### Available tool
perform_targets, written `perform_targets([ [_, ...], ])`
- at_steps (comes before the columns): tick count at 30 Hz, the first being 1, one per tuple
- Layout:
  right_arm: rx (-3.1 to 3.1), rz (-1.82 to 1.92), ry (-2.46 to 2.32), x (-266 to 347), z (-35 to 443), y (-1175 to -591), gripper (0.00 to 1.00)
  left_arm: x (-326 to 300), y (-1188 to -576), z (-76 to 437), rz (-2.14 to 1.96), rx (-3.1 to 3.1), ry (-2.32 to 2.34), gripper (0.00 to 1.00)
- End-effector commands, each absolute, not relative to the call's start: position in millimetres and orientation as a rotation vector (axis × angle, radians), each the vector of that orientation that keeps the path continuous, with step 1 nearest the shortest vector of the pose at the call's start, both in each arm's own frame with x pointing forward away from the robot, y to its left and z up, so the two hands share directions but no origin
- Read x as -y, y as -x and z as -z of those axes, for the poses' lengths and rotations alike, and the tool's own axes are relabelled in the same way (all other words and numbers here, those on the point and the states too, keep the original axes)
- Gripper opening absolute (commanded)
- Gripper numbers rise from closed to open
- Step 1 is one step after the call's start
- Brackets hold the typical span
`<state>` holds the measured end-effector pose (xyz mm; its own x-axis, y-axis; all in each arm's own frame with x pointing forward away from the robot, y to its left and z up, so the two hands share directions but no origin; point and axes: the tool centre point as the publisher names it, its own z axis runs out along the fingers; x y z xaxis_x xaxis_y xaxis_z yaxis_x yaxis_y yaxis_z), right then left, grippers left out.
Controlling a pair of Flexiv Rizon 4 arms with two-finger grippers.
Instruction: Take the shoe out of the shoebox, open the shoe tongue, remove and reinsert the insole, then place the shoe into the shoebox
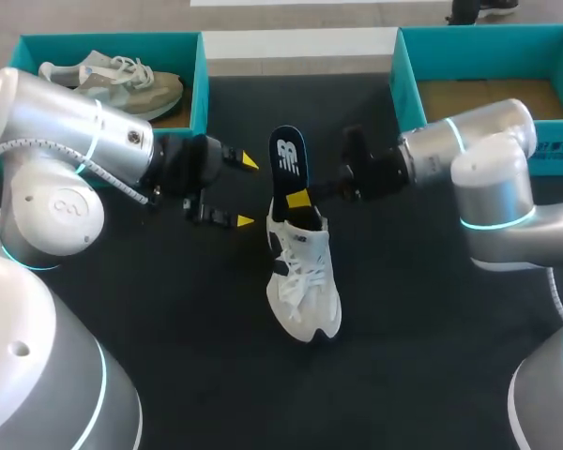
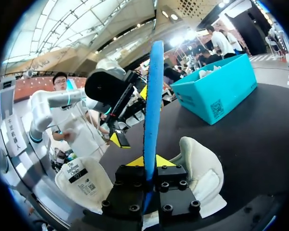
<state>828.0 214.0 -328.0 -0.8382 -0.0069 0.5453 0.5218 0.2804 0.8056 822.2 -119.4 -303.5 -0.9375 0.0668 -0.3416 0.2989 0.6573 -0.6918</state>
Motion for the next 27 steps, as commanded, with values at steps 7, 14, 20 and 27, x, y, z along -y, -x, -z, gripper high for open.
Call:
perform_targets([
  [7,2.051,1.484,0.518,-212.2,357.1,-803.5,0.0,120.2,-822.0,303.7,1.15,-2.592,-0.293,1.0],
  [14,2.065,1.478,0.551,-210.6,358.3,-797.6,0.0,120.2,-822.0,303.7,1.15,-2.592,-0.293,1.0],
  [20,2.117,1.511,0.522,-213.0,341.3,-807.6,0.32,120.2,-822.0,303.7,1.15,-2.592,-0.293,1.0],
  [27,2.145,1.528,0.475,-216.1,325.1,-819.9,0.33,120.2,-822.0,303.7,1.15,-2.592,-0.293,1.0],
])
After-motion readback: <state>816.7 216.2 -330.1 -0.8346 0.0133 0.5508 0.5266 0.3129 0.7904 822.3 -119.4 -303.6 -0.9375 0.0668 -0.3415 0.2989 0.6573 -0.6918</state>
